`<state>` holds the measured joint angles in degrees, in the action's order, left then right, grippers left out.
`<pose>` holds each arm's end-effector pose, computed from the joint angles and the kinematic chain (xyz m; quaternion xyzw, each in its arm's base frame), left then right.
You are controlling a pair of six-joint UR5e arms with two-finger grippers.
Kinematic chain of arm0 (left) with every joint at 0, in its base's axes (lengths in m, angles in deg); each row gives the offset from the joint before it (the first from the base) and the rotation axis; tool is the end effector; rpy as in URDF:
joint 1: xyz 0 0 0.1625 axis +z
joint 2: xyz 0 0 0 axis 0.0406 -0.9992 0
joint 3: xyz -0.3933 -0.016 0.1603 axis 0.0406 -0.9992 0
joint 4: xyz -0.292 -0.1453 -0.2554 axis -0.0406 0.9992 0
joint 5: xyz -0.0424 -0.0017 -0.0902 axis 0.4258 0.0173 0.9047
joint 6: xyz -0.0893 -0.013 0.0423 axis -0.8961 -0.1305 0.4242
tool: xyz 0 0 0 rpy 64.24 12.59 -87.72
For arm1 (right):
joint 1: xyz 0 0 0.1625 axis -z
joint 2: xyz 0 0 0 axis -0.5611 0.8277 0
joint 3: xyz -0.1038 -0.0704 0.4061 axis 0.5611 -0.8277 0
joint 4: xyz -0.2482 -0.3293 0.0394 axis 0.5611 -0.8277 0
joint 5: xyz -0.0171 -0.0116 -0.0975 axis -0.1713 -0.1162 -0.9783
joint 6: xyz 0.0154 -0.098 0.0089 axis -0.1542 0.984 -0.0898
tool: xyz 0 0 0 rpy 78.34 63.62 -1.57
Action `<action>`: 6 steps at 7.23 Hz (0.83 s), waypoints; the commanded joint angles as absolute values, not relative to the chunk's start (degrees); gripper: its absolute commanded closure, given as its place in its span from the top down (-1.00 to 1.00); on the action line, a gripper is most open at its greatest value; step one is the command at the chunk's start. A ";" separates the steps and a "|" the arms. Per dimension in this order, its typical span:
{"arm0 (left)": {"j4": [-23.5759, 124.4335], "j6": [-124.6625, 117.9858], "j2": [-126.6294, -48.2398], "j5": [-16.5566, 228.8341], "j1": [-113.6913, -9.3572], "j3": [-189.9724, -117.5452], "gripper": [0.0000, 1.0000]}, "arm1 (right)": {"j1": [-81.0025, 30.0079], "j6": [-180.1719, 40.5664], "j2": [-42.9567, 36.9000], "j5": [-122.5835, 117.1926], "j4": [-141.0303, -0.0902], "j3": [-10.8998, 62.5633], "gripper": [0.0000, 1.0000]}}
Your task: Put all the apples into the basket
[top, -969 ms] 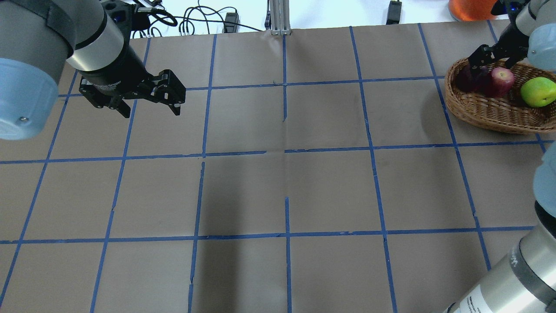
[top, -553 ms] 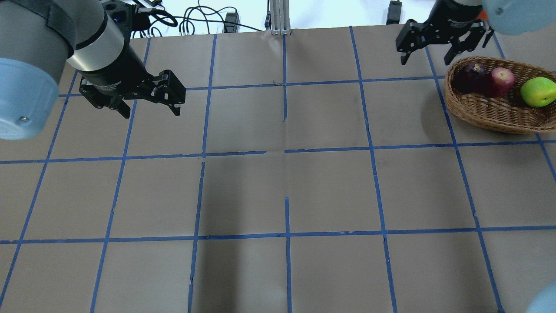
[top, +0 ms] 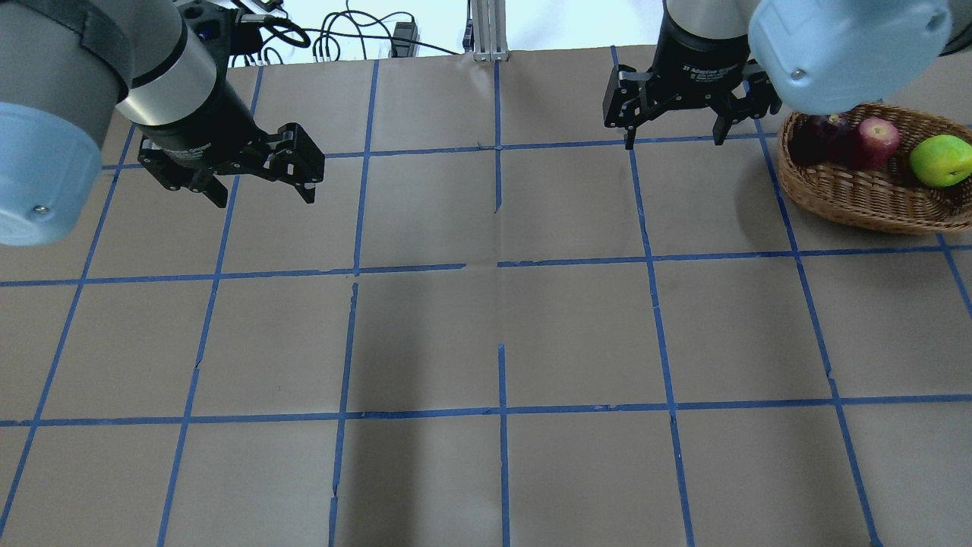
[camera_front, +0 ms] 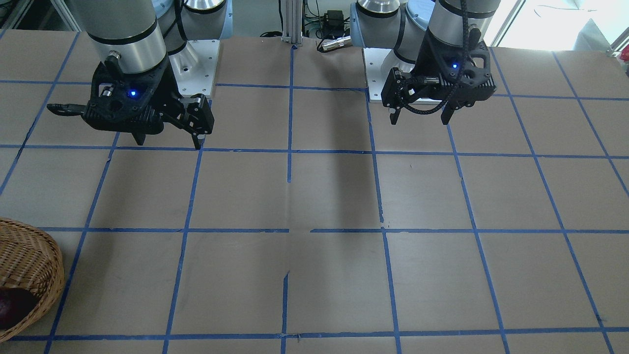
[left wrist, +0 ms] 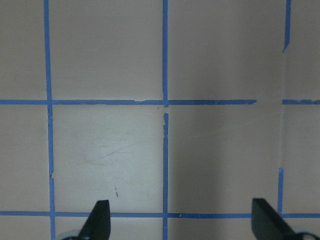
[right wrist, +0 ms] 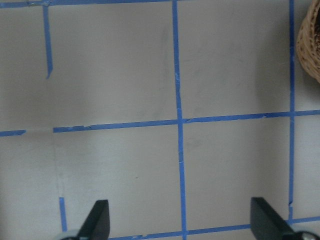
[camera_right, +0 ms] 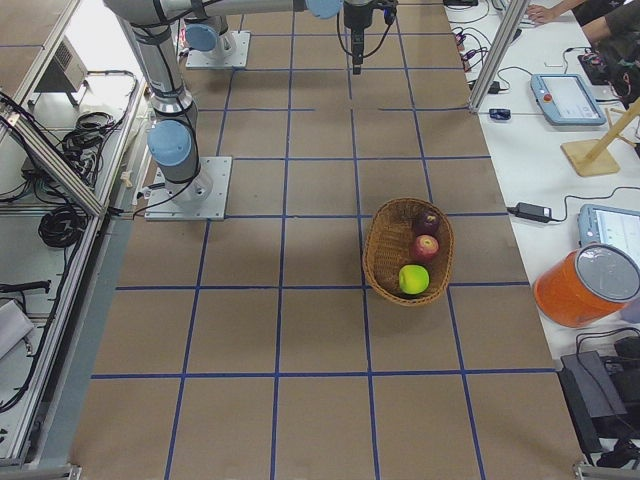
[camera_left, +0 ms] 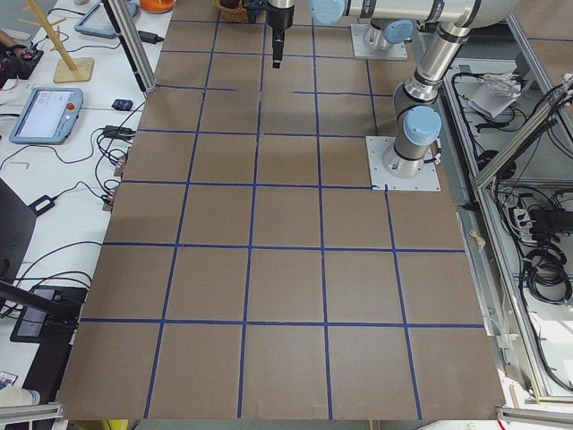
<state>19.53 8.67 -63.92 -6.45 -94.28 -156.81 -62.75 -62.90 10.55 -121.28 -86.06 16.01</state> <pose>-0.1474 -0.4656 0.4944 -0.0071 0.9992 -0.0398 0.0076 0.1881 -0.5264 0.4922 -0.0247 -0.9983 0.0290 0.0448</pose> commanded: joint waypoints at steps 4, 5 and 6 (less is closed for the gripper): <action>19.58 8.67 -63.71 -6.45 -94.26 -157.10 1.00 | -56.57 -59.90 10.57 -119.85 -84.69 15.89 1.00; 19.49 8.67 -63.71 -6.45 -94.26 -157.10 1.00 | -56.74 -59.89 10.57 -118.98 -84.78 15.81 1.00; 19.40 8.67 -63.71 -6.45 -94.26 -157.18 1.00 | -56.66 -59.98 10.57 -118.27 -84.69 15.89 1.00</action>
